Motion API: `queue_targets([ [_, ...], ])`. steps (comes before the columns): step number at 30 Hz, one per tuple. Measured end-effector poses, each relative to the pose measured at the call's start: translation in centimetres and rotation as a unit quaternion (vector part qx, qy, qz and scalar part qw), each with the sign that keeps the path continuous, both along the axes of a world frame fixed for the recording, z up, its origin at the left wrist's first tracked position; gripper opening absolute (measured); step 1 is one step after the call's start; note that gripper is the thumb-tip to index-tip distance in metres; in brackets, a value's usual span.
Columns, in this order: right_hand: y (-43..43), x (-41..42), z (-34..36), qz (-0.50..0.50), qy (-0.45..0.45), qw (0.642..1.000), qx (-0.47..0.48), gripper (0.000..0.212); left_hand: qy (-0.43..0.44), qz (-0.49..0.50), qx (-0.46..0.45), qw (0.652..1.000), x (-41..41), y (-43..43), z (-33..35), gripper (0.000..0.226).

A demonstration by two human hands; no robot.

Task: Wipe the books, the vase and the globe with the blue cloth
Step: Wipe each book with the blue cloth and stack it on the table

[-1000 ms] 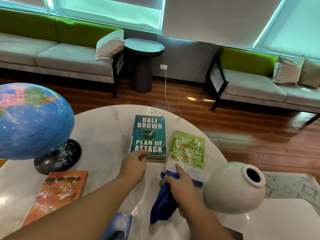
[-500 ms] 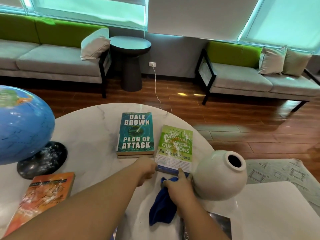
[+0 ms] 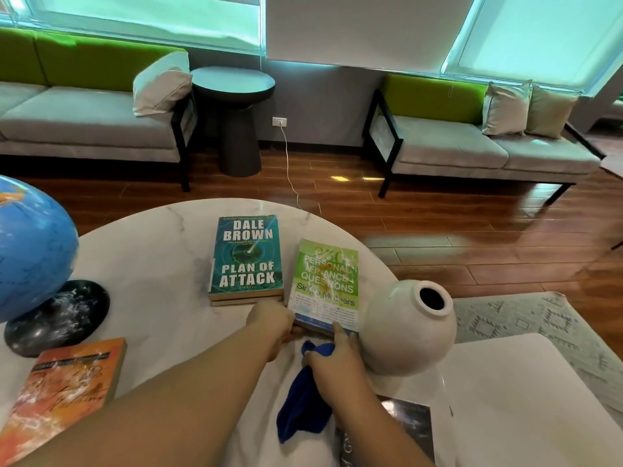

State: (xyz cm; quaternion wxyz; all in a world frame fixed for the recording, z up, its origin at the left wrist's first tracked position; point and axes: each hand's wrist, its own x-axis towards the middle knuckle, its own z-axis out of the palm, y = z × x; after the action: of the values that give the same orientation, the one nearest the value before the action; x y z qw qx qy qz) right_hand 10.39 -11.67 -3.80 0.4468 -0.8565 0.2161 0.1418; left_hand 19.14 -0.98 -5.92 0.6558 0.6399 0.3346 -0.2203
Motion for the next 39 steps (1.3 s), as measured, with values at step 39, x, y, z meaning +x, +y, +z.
queue_targets([
  [39,0.8,-7.3,-2.3,0.154,-0.048,0.959,-0.232,0.026,-0.165,-0.218,0.323,0.906,-21.5,14.2,2.7,0.045],
])
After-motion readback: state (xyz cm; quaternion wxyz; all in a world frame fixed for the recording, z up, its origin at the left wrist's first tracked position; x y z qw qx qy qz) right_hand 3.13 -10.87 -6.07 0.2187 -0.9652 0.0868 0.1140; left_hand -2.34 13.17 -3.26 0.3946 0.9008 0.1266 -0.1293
